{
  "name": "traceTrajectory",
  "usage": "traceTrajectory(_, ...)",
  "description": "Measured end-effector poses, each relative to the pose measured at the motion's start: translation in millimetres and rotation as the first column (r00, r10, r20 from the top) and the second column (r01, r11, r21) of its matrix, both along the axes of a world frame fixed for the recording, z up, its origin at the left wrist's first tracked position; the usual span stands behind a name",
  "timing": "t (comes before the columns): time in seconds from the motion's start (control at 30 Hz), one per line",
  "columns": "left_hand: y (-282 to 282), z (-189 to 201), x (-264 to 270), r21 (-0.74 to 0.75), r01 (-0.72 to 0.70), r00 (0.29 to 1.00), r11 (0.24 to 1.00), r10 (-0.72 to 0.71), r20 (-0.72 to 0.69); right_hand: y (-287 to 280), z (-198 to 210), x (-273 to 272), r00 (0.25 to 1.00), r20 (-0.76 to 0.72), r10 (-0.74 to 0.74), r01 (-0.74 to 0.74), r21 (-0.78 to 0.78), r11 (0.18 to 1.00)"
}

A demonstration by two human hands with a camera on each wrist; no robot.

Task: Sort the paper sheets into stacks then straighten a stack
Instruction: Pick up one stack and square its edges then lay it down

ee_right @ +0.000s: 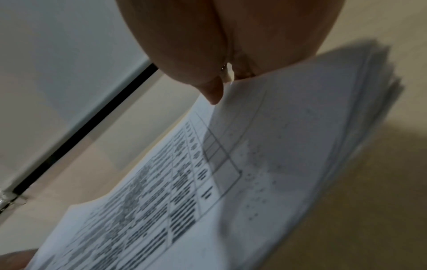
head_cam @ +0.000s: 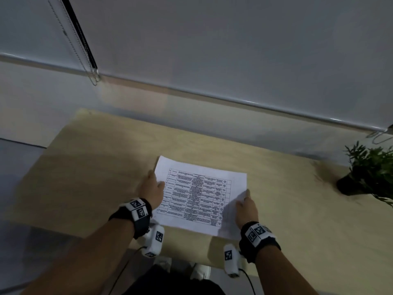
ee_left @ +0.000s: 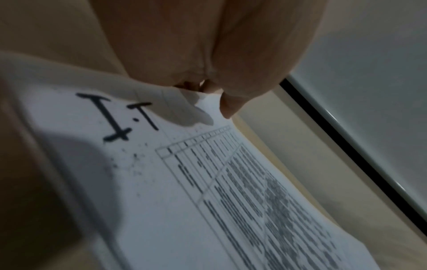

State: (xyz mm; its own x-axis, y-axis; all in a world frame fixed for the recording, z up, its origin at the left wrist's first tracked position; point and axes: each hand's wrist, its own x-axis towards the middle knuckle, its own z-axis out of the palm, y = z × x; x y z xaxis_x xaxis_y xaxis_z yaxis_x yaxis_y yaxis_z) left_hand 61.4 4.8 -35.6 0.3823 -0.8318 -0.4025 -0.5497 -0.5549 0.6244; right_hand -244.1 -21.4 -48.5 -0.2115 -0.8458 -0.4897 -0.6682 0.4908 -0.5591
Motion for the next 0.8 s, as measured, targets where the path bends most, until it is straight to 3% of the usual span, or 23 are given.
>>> traceTrajectory(0.23, 0, -3, 6, 0.110, -0.123, 0.974, 0.986, 0.142, -0.178, -2, 2, -1, 0.997, 0.033, -0.071, 0.072, -0.015, 0.997)
traceTrajectory(0.37, -6, 30, 1, -0.158, -0.182, 0.963, 0.971, 0.143, -0.227, -13, 41, 4, 0.977, 0.199, -0.082, 0.133, -0.260, 0.956)
traceTrajectory(0.5, -4, 61, -4, -0.487, -0.201, 0.973, 0.850, 0.117, -0.197, -13, 79, 4, 0.956, 0.287, -0.056, 0.212, -0.548, 0.809)
traceTrajectory(0.6, 4, 52, 0, -0.446, -0.155, 0.972, 0.882, 0.057, -0.226, -6, 72, 3, 0.972, 0.235, -0.014, 0.147, -0.560, 0.815)
traceTrajectory(0.67, 10, 45, 4, -0.424, -0.106, 0.966, 0.900, -0.008, -0.259, -1, 63, 2, 0.958, 0.284, -0.024, 0.169, -0.499, 0.850)
traceTrajectory(0.73, 13, 47, 6, -0.475, -0.121, 0.956, 0.872, -0.027, -0.292, 1, 63, 1, 0.925, 0.379, -0.007, 0.207, -0.490, 0.847)
traceTrajectory(0.8, 10, 54, 6, -0.579, -0.188, 0.939, 0.793, -0.027, -0.342, 3, 69, -1, 0.889, 0.457, 0.027, 0.240, -0.514, 0.824)
